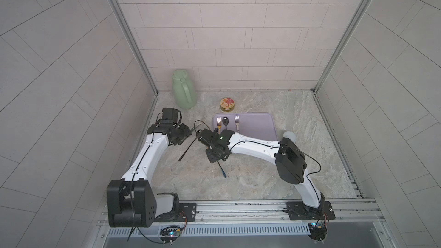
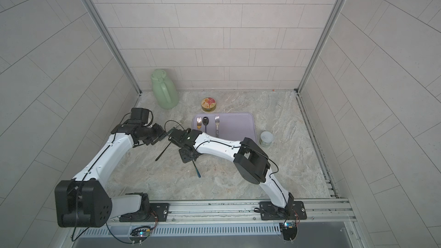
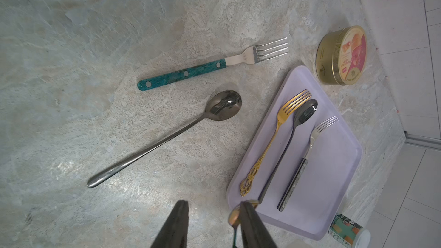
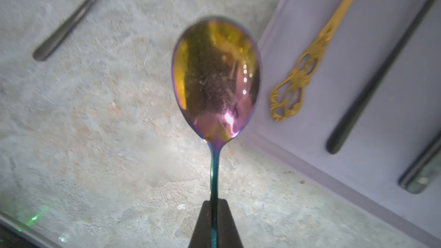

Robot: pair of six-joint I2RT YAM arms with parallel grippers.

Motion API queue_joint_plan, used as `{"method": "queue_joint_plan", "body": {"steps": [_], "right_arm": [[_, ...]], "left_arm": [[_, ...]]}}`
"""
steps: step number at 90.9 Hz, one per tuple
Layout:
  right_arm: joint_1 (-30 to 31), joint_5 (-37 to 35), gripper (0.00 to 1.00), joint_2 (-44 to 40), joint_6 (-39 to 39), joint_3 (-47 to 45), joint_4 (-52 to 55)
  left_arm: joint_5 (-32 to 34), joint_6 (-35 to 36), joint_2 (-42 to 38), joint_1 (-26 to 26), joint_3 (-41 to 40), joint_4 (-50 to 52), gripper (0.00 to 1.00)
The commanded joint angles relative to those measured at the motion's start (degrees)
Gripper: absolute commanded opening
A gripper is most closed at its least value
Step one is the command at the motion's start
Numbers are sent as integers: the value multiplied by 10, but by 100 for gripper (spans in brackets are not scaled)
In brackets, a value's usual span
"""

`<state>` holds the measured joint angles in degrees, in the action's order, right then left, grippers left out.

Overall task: Set the spoon and fork side by side
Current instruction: Place the spoon on the tray.

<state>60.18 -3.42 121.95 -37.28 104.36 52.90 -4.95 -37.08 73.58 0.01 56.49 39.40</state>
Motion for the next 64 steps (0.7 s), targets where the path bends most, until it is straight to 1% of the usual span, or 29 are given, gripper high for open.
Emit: {"method": "queue_joint_plan", "body": {"steps": [1,20,32,49,64], "right_arm": [[-44,-5,2,-49,12,-21,6],[-147,4,2,-83,24,-52,-2],[-212,32,2,-84,30,-63,-10],[-271,56,3,-86,37,-91,-46],[-294,60,3,-74,32,-105,-62]], "left_arm": [[-7,10,-2,3,-11,2,38],[-6,10,-1,3,-10,2,38],[-6,11,-1,4,-12,2,38],[-4,11,1,4,-11,2,38],[-3,11,1,3,-11,1,38]]}}
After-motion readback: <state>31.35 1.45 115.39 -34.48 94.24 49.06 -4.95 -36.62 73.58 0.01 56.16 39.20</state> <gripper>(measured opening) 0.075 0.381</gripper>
